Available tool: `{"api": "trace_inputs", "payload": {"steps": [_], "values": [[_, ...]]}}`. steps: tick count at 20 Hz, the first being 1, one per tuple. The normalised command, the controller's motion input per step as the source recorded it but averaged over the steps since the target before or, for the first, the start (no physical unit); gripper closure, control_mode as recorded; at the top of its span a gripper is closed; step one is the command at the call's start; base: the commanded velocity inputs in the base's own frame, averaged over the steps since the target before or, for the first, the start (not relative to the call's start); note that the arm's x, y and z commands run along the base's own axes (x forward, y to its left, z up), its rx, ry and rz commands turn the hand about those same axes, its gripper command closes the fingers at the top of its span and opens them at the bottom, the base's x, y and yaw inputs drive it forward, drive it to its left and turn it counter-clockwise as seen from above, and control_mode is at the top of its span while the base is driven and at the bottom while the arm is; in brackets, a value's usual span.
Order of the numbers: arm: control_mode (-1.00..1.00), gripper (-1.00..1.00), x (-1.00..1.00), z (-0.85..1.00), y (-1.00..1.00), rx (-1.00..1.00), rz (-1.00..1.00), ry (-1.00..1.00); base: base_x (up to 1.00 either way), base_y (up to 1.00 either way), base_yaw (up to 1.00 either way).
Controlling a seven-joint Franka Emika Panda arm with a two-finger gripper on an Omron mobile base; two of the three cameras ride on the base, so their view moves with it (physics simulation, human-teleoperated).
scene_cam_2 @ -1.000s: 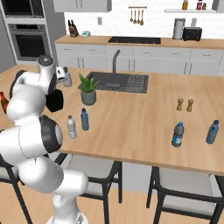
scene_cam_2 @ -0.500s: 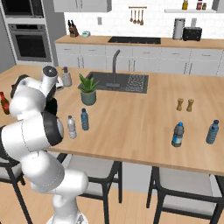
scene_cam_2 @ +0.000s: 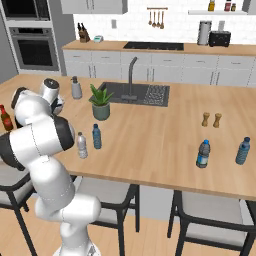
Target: Move the plastic bottles in the middle to the plastics group, and the glass bottles in the middle to the glass group.
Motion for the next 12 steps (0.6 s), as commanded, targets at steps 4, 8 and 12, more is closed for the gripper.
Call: {"api": "trace_inputs", "payload": {"steps": [4,8,12], "values": [[-1.0,1.0,0.0,-0.73,0.04,0.0,0.1,-0.03,0.0,0.0,0.0],[-1.0,1.0,0.03,-0.48,0.01,0.0,0.1,-0.04,0.0,0.0,0.0],[-1.0,1.0,0.05,-0.43,0.14,0.0,0.06,0.0,0.0,0.0,0.0]]}}
